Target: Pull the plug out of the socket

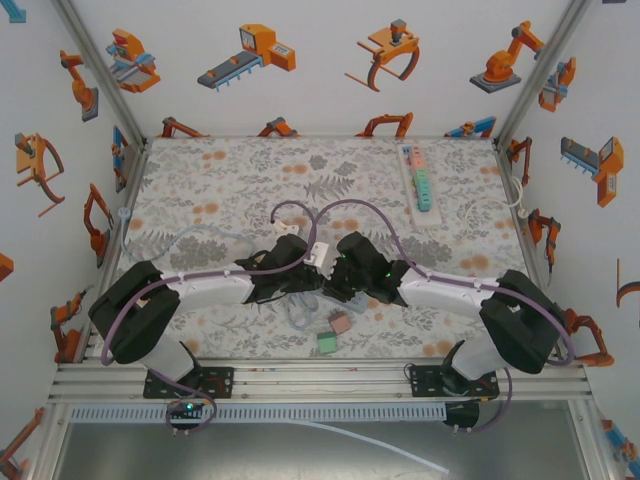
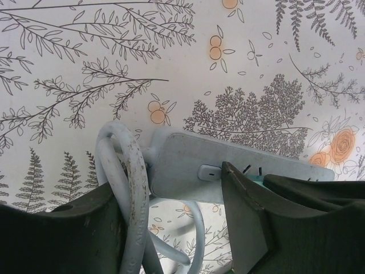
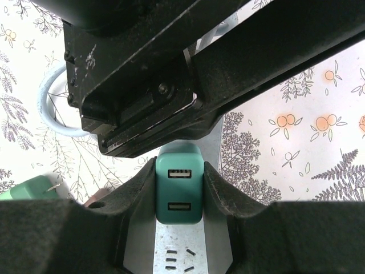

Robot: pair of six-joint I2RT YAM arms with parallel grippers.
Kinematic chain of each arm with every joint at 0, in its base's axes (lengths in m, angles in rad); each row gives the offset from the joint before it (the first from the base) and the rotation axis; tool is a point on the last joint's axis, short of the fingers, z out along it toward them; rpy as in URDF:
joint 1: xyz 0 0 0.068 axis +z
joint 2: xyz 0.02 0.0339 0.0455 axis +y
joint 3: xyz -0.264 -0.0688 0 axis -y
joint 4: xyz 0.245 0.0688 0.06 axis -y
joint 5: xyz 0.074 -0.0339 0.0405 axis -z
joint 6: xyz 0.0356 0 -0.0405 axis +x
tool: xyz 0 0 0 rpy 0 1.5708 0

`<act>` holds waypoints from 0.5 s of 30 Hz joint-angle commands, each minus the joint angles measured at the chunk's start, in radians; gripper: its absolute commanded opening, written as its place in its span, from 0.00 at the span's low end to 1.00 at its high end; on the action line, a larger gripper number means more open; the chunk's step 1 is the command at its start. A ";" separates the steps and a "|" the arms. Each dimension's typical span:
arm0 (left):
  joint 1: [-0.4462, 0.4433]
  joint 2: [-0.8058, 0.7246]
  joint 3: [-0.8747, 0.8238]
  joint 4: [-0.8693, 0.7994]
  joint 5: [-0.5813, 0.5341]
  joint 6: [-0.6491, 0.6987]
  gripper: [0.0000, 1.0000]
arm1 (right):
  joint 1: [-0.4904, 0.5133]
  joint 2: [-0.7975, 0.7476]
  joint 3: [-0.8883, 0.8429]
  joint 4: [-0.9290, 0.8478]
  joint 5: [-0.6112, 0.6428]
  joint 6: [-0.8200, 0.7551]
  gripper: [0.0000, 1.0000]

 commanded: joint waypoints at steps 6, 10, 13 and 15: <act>-0.055 0.168 -0.138 -0.188 0.027 0.081 0.44 | 0.041 -0.066 0.102 0.038 0.060 -0.043 0.00; -0.042 0.168 -0.150 -0.166 0.045 0.082 0.44 | 0.007 -0.099 0.050 0.182 -0.015 0.067 0.00; -0.039 0.170 -0.151 -0.164 0.050 0.085 0.44 | -0.016 -0.105 0.039 0.214 -0.028 0.116 0.00; -0.037 0.171 -0.152 -0.161 0.053 0.085 0.43 | -0.026 -0.112 0.036 0.235 -0.027 0.156 0.00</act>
